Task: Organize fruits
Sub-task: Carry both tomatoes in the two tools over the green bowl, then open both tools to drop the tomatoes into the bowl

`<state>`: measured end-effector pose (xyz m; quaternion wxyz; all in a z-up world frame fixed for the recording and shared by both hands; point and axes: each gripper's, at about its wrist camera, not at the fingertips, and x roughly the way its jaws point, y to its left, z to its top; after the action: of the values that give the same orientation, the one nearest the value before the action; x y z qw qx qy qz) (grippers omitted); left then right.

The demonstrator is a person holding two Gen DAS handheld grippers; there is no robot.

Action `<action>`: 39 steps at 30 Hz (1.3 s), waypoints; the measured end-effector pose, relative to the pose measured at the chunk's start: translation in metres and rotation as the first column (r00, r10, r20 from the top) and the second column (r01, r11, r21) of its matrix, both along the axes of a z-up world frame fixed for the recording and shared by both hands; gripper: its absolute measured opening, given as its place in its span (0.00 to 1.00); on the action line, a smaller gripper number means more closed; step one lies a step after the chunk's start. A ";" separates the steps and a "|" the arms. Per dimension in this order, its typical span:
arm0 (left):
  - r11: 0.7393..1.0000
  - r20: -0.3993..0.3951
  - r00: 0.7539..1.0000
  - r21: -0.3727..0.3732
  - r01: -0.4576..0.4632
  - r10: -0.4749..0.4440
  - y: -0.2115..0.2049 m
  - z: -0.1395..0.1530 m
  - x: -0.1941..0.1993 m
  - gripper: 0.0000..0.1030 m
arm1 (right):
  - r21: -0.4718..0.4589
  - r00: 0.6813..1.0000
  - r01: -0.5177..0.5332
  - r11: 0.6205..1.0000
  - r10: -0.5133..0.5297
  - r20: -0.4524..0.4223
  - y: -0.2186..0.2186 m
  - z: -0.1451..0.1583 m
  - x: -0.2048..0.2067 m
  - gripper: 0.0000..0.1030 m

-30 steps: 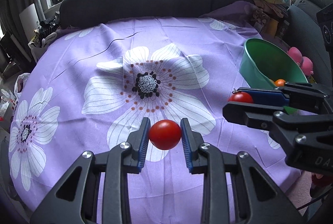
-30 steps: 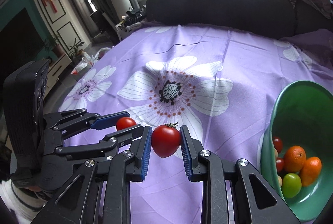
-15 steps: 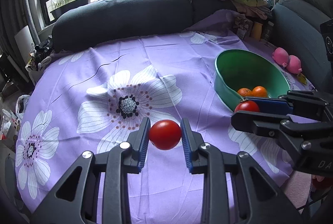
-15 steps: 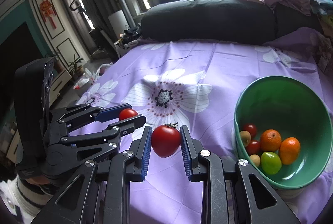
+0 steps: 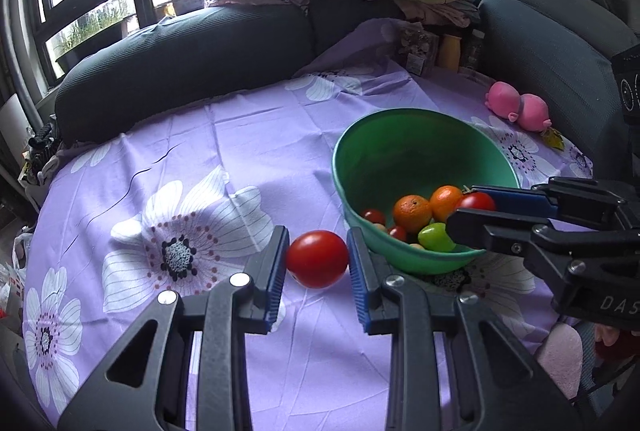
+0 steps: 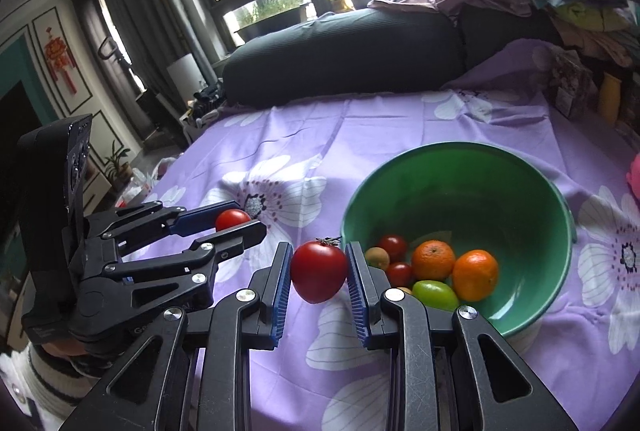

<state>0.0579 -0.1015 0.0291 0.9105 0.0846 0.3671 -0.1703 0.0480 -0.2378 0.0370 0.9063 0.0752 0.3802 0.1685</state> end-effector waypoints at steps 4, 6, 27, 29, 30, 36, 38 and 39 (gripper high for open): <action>0.999 -0.007 0.999 -0.013 0.039 -0.039 -0.020 -0.001 0.012 0.28 | -0.007 0.999 0.054 0.999 -0.054 -0.003 -0.020 -0.001 0.002 0.28; 0.998 -0.010 0.998 -0.010 0.058 -0.058 -0.031 -0.003 0.017 0.28 | -0.014 0.997 0.076 0.997 -0.076 -0.001 -0.029 -0.002 0.002 0.28; 0.991 -0.121 0.986 0.051 0.125 -0.118 -0.083 -0.044 0.065 0.28 | -0.135 0.986 0.126 0.983 -0.139 -0.089 -0.064 -0.030 0.035 0.28; 0.990 -0.136 0.984 0.055 0.126 -0.118 -0.085 -0.048 0.068 0.28 | -0.152 0.985 0.121 0.981 -0.137 -0.104 -0.064 -0.034 0.039 0.28; 0.990 -0.142 0.983 0.058 0.125 -0.116 -0.085 -0.049 0.069 0.28 | -0.163 0.984 0.119 0.979 -0.138 -0.110 -0.064 -0.035 0.040 0.28; 0.989 -0.166 0.979 0.075 0.128 -0.114 -0.088 -0.057 0.073 0.29 | -0.189 0.982 0.102 0.977 -0.130 -0.140 -0.063 -0.043 0.047 0.28; 0.988 -0.171 0.978 0.077 0.132 -0.118 -0.089 -0.058 0.074 0.29 | -0.192 0.980 0.099 0.976 -0.128 -0.149 -0.064 -0.046 0.049 0.28; 0.988 -0.173 0.978 0.079 0.134 -0.118 -0.090 -0.058 0.075 0.29 | -0.196 0.980 0.097 0.976 -0.127 -0.152 -0.063 -0.046 0.049 0.28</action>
<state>0.1329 -0.1915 -0.0293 0.8590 0.1342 0.4436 -0.2174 0.0972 -0.3008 -0.0093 0.8831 0.0243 0.4627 0.0736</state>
